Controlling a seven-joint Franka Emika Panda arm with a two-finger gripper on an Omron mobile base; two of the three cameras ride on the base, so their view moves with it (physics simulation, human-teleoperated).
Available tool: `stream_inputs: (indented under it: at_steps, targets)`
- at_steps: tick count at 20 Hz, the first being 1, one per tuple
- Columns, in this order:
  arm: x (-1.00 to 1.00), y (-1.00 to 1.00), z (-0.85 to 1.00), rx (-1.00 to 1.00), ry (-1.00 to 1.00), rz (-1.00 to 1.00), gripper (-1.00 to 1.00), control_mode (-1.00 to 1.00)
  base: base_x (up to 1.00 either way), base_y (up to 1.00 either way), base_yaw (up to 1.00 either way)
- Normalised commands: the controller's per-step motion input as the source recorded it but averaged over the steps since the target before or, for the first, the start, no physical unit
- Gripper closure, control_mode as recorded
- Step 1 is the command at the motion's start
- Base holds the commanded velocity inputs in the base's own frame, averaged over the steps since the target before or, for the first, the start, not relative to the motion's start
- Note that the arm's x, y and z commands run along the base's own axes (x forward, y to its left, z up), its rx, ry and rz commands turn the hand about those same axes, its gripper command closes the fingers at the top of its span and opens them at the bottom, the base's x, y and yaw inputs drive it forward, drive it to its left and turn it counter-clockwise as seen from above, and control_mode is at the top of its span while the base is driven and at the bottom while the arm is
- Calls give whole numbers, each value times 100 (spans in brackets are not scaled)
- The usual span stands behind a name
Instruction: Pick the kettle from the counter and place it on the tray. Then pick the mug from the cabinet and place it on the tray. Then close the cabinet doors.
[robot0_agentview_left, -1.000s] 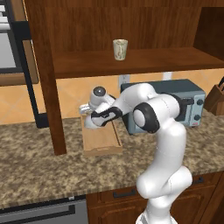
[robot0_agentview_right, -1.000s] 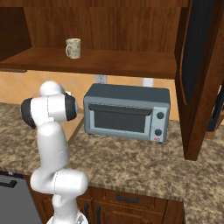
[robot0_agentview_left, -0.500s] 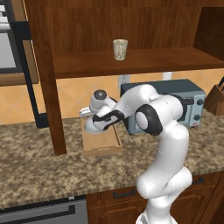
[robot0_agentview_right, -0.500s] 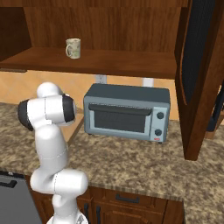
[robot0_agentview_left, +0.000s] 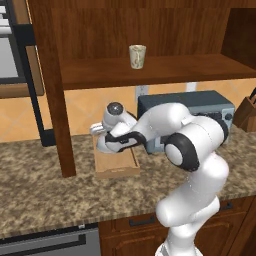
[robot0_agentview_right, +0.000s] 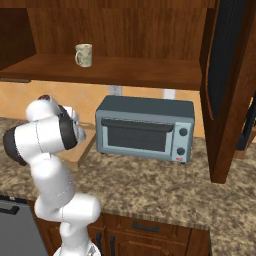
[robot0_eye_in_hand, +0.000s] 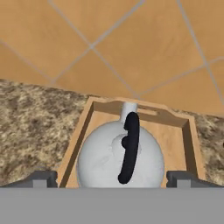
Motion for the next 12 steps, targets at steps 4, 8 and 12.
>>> stream_inputs:
  at_steps: [4, 8, 12]
  targets:
    - [-60, -12, 63, -1, 0, 0, -100, -100, 0, 0, 0]
    - [-49, -17, 69, -2, 0, -1, -100, -100, 0, 0, 0]
    - [-41, -17, 75, -5, 0, -7, -100, -100, 0, 0, 0]
